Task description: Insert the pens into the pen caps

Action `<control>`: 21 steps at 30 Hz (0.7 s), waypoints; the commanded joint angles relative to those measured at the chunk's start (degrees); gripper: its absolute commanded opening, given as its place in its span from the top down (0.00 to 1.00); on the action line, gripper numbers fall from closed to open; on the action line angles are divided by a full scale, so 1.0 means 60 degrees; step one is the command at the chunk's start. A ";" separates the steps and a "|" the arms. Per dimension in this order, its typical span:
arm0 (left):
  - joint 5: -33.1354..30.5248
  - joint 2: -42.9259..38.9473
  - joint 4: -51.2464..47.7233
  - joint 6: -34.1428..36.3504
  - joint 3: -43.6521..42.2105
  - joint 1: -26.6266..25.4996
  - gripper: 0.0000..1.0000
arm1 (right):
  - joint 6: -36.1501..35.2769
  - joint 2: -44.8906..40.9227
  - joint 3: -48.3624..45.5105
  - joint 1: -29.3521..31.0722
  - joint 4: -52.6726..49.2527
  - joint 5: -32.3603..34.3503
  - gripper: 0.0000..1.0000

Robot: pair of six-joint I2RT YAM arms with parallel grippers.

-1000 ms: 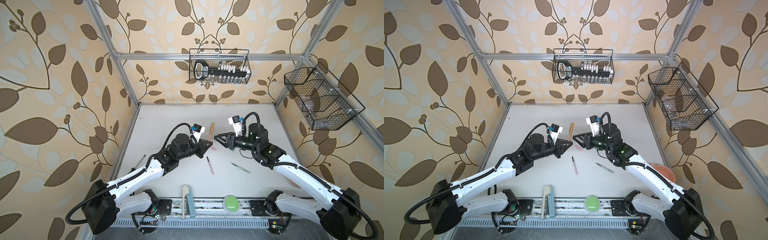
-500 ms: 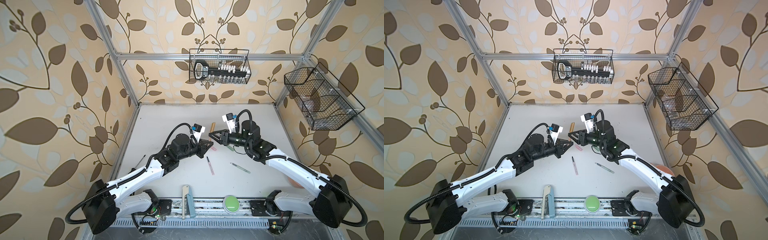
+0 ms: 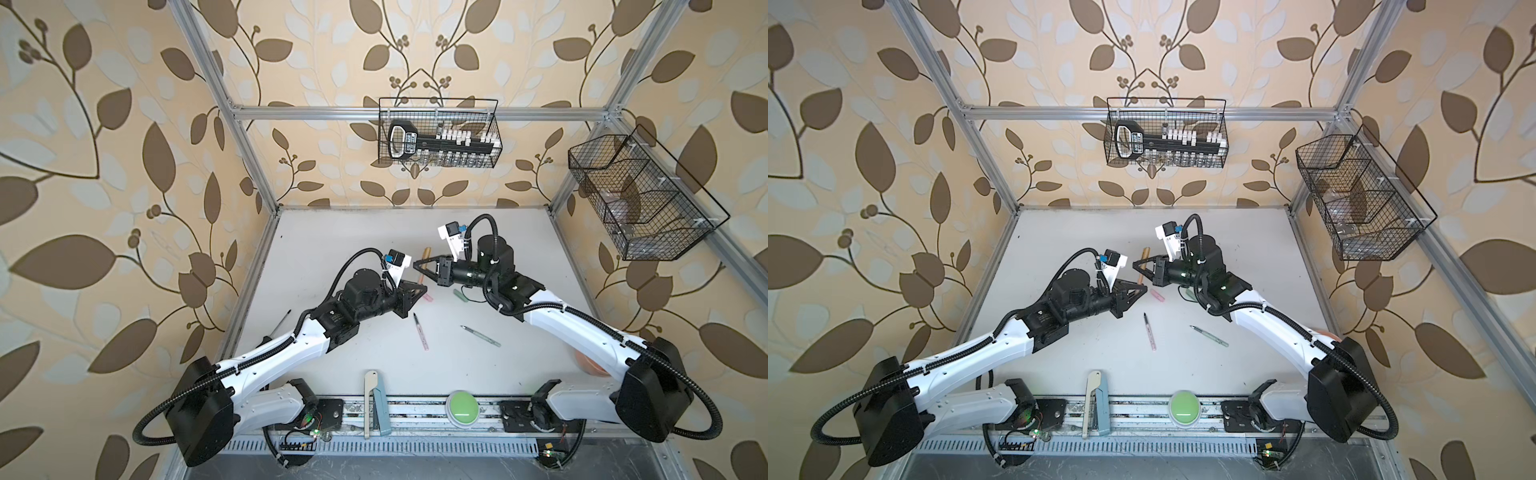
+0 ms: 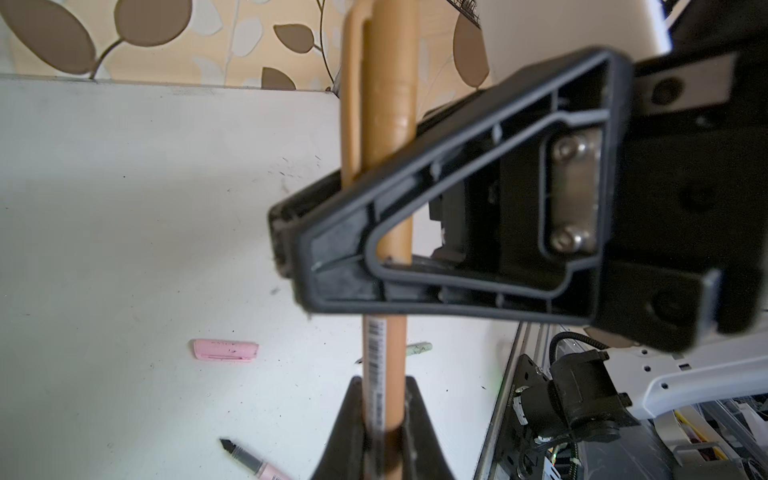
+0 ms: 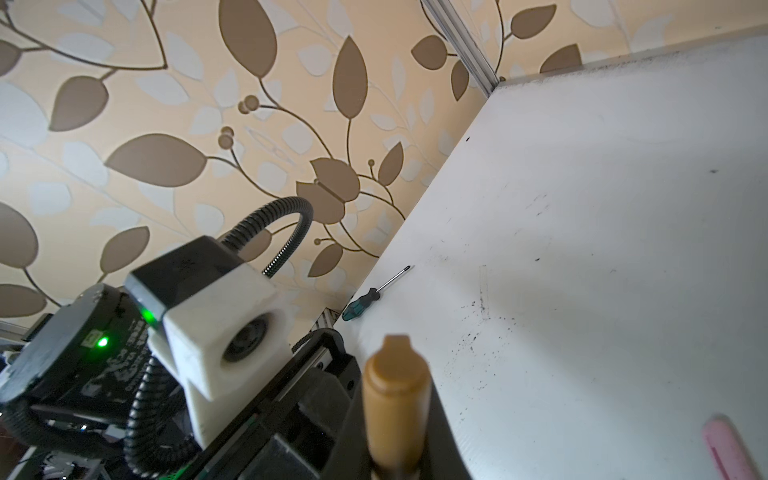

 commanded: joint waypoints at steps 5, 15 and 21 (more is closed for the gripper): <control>-0.0576 -0.0334 0.0009 -0.0346 -0.0017 -0.0139 0.21 | -0.0507 -0.0124 0.0922 -0.0593 -0.1172 -0.0087 1.00; -0.3227 -0.1400 -0.3131 -0.0925 0.0174 -0.0139 0.01 | -0.4389 0.1103 0.3594 -0.2793 -0.8183 0.2530 1.00; -0.3811 -0.1785 -0.4727 -0.1160 0.0501 -0.0139 0.01 | -0.5486 0.2886 0.4287 -0.3751 -1.0216 0.5361 1.00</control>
